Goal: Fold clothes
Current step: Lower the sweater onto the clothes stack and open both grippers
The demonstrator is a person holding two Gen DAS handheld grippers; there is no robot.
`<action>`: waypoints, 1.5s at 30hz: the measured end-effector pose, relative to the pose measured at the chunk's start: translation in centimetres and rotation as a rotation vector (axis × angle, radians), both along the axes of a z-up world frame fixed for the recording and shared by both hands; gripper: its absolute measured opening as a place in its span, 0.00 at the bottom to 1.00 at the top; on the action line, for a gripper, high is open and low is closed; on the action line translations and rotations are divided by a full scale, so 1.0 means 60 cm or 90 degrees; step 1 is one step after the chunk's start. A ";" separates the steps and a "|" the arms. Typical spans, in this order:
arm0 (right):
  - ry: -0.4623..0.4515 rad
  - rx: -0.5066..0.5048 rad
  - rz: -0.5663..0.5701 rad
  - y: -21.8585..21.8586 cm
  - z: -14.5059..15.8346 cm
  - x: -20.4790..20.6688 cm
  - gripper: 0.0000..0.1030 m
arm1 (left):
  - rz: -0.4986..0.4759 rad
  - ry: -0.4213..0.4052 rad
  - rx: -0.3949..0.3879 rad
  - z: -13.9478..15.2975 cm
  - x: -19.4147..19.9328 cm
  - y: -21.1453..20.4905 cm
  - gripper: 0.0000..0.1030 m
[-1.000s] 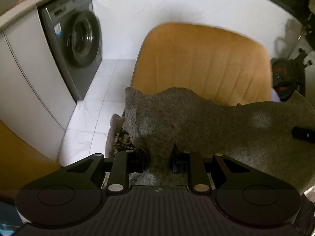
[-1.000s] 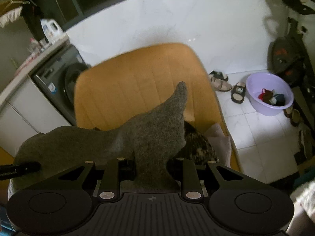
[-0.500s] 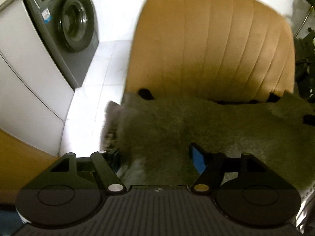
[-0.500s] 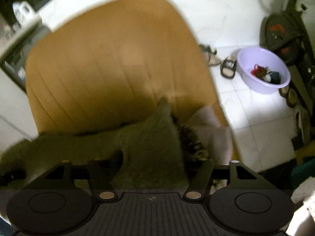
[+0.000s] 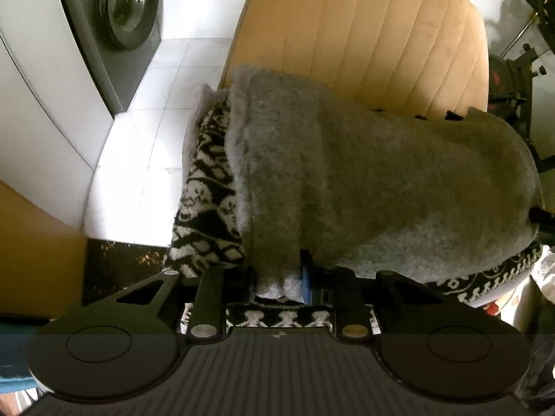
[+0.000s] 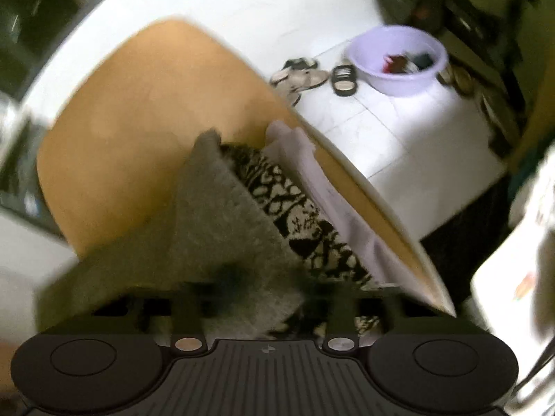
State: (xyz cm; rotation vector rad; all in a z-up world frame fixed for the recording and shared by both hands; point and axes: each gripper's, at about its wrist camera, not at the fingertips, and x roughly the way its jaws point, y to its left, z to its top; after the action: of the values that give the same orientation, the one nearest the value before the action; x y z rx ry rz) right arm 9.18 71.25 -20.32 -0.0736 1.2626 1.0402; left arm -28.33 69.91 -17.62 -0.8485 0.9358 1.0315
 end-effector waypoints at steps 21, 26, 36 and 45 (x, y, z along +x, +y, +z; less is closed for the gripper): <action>-0.218 -0.062 0.031 -0.027 0.062 -0.070 0.44 | -0.073 0.044 0.144 0.088 0.021 -0.020 0.79; -0.302 -0.002 0.131 0.007 0.083 -0.128 0.59 | -0.168 0.036 0.172 0.079 0.095 -0.019 0.88; -0.322 -0.104 0.208 0.074 -0.033 -0.150 0.79 | -0.111 0.108 0.051 -0.061 0.098 0.037 0.96; -0.304 -0.111 0.225 0.075 -0.059 -0.147 0.90 | -0.098 0.123 0.042 -0.073 0.106 0.045 1.00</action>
State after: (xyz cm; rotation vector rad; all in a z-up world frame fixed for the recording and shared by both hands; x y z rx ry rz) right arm 0.39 75.73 -23.85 -0.6617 0.9131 1.1235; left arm -21.99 72.63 -21.98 -0.6186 1.1066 1.0166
